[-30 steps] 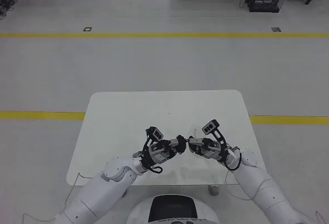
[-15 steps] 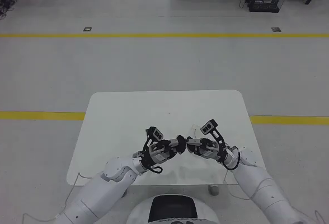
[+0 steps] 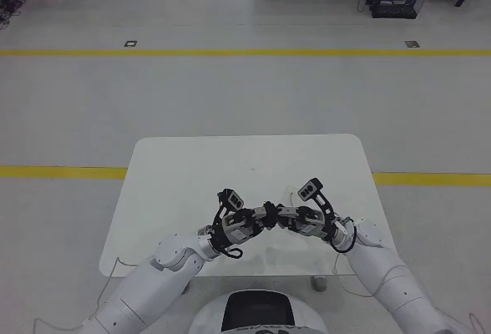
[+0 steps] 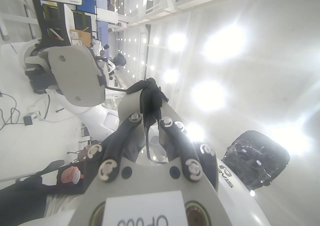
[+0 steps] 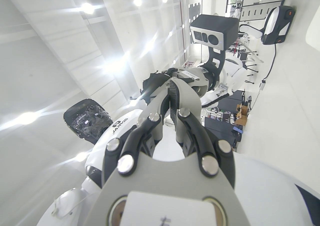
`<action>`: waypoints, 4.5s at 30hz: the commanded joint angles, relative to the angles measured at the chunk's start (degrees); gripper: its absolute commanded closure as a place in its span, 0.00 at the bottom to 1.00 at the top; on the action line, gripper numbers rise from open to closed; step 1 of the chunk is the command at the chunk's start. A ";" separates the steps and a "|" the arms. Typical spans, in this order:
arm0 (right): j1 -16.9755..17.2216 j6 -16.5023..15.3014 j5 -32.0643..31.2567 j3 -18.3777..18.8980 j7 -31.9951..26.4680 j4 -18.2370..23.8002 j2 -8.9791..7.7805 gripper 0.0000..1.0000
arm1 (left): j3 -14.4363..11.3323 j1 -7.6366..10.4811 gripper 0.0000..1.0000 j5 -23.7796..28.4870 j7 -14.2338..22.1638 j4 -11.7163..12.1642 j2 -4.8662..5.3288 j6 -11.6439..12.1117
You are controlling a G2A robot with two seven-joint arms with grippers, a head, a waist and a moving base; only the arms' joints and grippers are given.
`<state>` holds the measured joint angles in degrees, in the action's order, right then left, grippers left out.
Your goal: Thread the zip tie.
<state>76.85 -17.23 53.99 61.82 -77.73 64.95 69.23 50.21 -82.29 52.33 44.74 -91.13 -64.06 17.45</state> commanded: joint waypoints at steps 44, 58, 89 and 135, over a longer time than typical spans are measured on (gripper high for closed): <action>-0.23 -0.04 -4.38 -0.34 2.10 -1.27 0.57 1.00 | 0.00 0.00 1.00 0.00 0.00 0.00 0.00 0.00; -0.34 0.15 -5.59 -0.58 2.61 -1.41 0.68 1.00 | 0.00 0.00 1.00 0.00 0.00 0.00 0.00 0.00; -0.57 0.61 -8.23 -1.36 3.65 -2.09 0.83 1.00 | 0.00 0.00 1.00 0.00 0.00 0.00 0.00 0.00; 14.42 -2.25 -32.16 16.06 28.04 22.89 -2.29 0.00 | 2.82 -3.50 1.00 16.75 -2.88 -1.68 -0.45 -5.37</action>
<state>91.31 -19.48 21.80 77.93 -49.65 87.94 66.94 53.05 -85.79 69.11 41.85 -92.81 -64.51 12.07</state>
